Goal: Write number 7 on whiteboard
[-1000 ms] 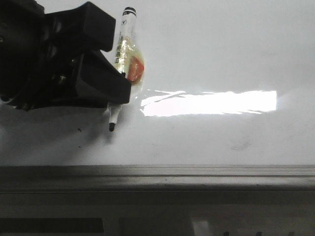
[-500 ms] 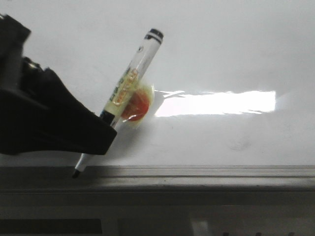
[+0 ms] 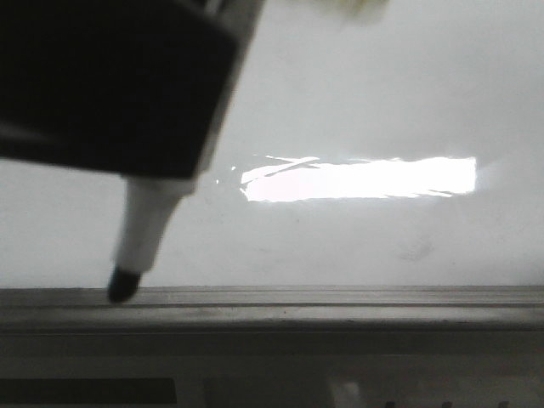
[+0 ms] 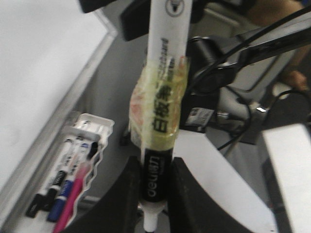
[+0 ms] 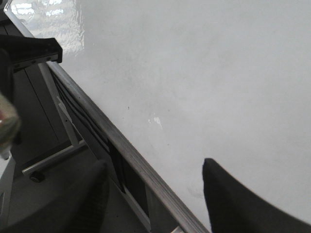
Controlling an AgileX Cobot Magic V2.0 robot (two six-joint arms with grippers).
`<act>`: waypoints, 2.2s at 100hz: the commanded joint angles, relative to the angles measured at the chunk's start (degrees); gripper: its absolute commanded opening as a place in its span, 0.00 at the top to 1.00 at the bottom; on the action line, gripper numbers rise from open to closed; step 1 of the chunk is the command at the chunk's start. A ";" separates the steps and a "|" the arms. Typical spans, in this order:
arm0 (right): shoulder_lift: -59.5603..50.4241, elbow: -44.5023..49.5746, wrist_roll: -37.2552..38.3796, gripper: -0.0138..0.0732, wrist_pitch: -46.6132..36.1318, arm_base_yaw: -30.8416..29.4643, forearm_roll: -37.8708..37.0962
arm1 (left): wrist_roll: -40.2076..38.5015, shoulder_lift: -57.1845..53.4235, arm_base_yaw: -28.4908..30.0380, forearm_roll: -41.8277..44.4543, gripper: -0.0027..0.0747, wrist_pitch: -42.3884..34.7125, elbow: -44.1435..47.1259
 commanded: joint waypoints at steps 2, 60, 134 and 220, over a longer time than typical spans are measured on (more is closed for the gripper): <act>0.87 -2.03 -1.58 0.40 -1.45 0.21 3.83 | 2.26 1.09 0.44 -6.62 0.99 7.41 -1.51; 1.20 -2.03 -22.32 0.40 5.87 1.22 23.03 | 19.02 3.37 15.25 0.15 0.99 10.94 -1.51; 22.75 -2.03 -44.97 0.40 4.00 17.58 37.47 | 22.02 10.37 15.39 0.80 0.99 12.00 -1.51; 19.16 -7.08 -45.65 0.40 -15.05 20.12 38.43 | 22.02 10.26 15.39 -1.37 0.99 14.21 -1.51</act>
